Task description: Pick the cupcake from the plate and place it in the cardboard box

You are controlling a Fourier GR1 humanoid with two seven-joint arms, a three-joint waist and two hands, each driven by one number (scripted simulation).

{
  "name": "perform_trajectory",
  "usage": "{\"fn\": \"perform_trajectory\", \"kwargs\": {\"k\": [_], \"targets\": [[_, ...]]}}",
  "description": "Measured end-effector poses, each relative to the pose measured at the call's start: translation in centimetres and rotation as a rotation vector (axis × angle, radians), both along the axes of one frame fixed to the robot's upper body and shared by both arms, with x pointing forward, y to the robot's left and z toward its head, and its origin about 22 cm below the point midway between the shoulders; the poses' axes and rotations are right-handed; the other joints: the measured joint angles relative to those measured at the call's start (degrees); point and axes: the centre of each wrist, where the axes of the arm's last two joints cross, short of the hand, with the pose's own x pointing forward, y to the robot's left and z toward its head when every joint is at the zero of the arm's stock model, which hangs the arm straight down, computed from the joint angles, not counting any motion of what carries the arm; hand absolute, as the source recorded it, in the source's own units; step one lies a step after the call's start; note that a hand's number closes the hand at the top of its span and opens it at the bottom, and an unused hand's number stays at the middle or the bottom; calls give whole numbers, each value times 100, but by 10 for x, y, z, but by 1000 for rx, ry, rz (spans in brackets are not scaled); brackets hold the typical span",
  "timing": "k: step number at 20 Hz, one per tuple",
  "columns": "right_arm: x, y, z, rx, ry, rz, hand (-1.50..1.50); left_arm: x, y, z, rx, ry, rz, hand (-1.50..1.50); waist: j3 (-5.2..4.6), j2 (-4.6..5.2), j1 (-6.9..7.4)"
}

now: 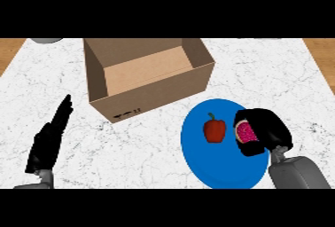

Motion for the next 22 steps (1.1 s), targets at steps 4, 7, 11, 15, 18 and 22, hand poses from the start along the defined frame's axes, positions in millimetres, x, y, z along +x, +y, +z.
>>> {"fn": "perform_trajectory", "kwargs": {"k": [4,7,11,15,18,22], "targets": [[36,6,35,-40,-86,241,150,9,-14,6,-7,-28,-68,0,12,134,443],[54,13,61,-67,-147,420,150,15,-24,11,-8,-52,-121,0,20,265,812],[78,6,95,-81,-222,590,150,20,-34,16,-12,-70,-160,0,32,360,1028],[101,-6,123,-61,-302,699,150,25,-43,19,-12,-77,-186,0,37,408,1078],[116,-18,141,5,-337,774,150,28,-47,20,-11,-75,-192,0,37,415,1083],[133,-25,155,212,-365,883,150,30,-50,21,-7,-76,-196,0,38,411,1078]]}}
